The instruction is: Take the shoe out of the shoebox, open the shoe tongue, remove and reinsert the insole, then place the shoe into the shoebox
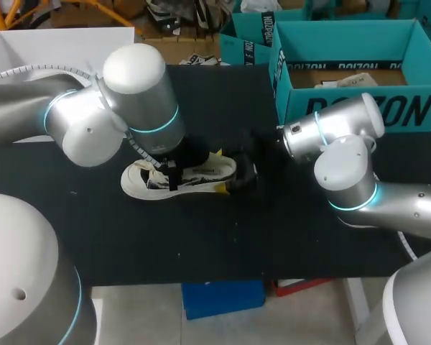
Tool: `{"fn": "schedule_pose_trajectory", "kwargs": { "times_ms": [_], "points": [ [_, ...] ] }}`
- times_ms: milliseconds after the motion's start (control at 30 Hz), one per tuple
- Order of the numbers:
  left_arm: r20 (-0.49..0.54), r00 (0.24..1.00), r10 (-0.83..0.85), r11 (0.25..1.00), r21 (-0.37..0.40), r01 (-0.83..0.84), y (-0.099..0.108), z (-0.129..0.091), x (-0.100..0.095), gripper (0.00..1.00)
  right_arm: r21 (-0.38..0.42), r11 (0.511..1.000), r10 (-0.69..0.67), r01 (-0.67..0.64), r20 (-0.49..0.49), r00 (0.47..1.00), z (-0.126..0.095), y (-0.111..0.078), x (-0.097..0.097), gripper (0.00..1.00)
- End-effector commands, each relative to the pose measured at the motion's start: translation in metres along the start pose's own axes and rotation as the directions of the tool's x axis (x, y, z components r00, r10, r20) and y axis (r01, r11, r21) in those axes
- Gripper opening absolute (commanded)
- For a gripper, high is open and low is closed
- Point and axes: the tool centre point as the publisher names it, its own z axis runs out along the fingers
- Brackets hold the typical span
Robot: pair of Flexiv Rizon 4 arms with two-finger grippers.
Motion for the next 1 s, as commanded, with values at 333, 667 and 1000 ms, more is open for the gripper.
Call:
{"fn": "schedule_pose_trajectory", "kwargs": {
  "times_ms": [333,667,1000],
  "points": [
    [-0.007,1.0,-0.014,0.998,0.055,0.015,0.011,-0.008,-0.007,0.0,0.004,1.0,0.003,-0.003,0.003,1.0,0.001,-0.004,-0.005,0.0],
    [-0.021,1.0,-0.019,0.996,0.089,0.021,0.012,-0.01,-0.012,0.0,0.004,1.0,0.003,-0.003,0.003,1.0,0.001,-0.004,-0.005,0.0],
    [-0.03,1.0,-0.011,0.992,0.125,0.014,0.009,-0.015,-0.013,0.0,0.004,1.0,0.003,-0.003,0.003,1.0,0.001,-0.004,-0.005,0.0]
  ]
}}
